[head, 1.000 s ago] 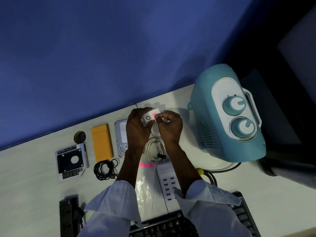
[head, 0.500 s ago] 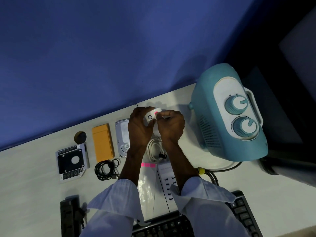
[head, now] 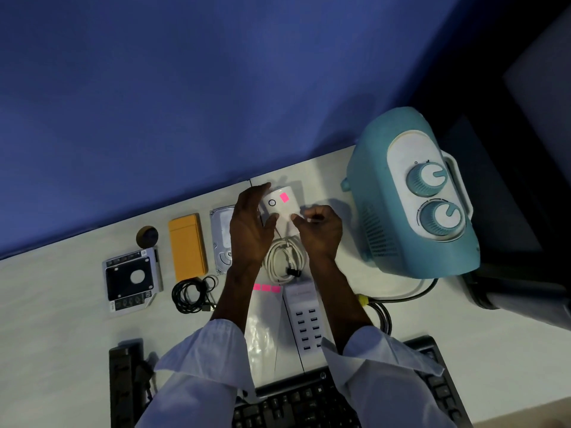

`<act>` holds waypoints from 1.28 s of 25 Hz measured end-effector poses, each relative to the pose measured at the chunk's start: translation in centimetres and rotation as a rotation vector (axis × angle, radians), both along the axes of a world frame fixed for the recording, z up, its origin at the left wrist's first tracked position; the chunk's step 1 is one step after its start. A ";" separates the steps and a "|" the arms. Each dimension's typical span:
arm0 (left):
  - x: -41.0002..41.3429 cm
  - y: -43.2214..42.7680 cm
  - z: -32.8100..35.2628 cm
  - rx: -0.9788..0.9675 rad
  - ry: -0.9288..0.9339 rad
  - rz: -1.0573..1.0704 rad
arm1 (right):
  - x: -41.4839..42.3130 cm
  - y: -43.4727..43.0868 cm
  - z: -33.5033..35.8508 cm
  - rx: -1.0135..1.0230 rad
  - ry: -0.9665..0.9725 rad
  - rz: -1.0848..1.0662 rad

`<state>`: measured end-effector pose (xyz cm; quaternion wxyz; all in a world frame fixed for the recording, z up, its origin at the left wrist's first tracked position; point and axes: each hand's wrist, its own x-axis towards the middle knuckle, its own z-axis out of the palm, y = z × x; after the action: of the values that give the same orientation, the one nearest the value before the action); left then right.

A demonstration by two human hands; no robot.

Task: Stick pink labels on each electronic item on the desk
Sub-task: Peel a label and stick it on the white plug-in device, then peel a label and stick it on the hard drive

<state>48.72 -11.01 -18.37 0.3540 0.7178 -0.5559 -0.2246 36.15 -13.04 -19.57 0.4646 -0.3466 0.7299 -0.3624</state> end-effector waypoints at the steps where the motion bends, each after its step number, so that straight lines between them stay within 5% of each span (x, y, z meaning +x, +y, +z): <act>1: 0.1 1.0 0.2 -0.028 0.011 0.028 | 0.0 1.1 -0.1 -0.037 0.000 -0.016; 5: 0.0 7.3 0.4 -0.054 0.096 0.105 | 0.1 6.1 0.6 -0.103 0.049 -0.018; 11: 0.3 16.7 -1.8 0.285 -0.073 0.061 | 1.2 14.1 1.4 -0.185 0.032 0.094; 18: 0.7 17.5 -3.0 0.324 -0.303 -0.137 | 1.8 19.6 0.6 -0.125 0.073 0.143; 32: 3.2 16.9 -1.2 0.300 0.421 0.031 | 1.7 18.3 0.0 -0.049 0.145 0.242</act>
<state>51.93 5.89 -19.54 0.3549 0.7083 -0.4191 -0.4435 37.88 5.28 -19.55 0.4424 -0.4686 0.7053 -0.2955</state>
